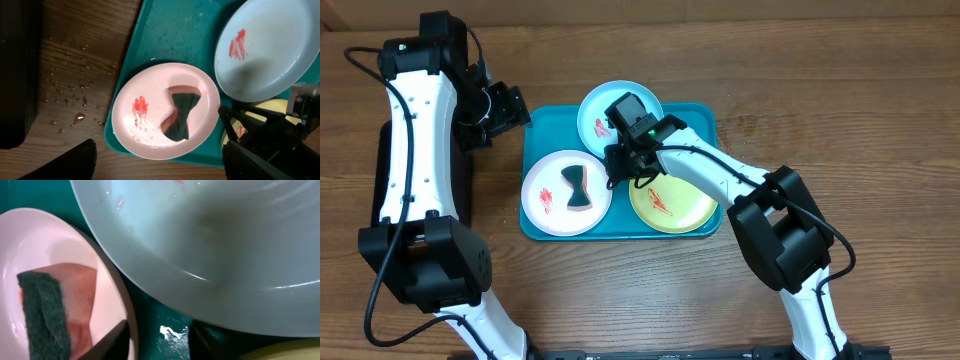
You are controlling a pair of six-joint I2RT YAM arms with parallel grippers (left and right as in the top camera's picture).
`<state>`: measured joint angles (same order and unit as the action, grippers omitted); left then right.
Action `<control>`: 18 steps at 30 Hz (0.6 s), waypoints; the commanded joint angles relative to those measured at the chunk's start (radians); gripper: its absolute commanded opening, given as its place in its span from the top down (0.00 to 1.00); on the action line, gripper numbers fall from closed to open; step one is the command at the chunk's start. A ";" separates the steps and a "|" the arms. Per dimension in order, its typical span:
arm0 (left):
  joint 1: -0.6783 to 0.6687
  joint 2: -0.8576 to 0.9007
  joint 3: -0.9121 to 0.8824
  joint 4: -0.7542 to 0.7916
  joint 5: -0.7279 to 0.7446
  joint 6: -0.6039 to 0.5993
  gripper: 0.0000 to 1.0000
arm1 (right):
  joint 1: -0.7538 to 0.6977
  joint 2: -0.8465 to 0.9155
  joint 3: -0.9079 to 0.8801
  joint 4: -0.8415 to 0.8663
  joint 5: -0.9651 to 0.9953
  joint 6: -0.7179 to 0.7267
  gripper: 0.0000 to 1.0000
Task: Clean dirty plates on tray and stack at the side
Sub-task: 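Reach the right gripper to the pink plate rim and grasp it, then regrasp the sponge with the left gripper on the pink plate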
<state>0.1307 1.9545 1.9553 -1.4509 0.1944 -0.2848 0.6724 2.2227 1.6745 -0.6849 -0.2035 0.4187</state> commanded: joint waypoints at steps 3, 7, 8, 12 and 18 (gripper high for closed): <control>-0.008 0.004 -0.003 0.000 0.009 0.019 0.19 | 0.017 0.013 -0.002 -0.005 -0.007 0.001 0.63; -0.008 0.004 -0.003 -0.002 0.009 0.020 0.20 | 0.026 0.013 -0.013 0.000 -0.007 0.001 0.63; -0.008 0.004 -0.004 -0.003 0.009 0.019 0.25 | 0.029 0.013 -0.019 0.003 -0.007 0.001 0.63; -0.015 0.004 -0.008 -0.012 0.009 0.026 0.38 | 0.036 0.013 -0.040 0.011 -0.002 0.002 0.64; -0.053 0.004 -0.093 0.000 0.015 0.046 0.36 | 0.036 0.013 -0.064 0.028 0.012 0.002 0.80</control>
<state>0.1085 1.9545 1.9160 -1.4563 0.1947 -0.2687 0.7040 2.2230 1.6344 -0.6647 -0.2024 0.4213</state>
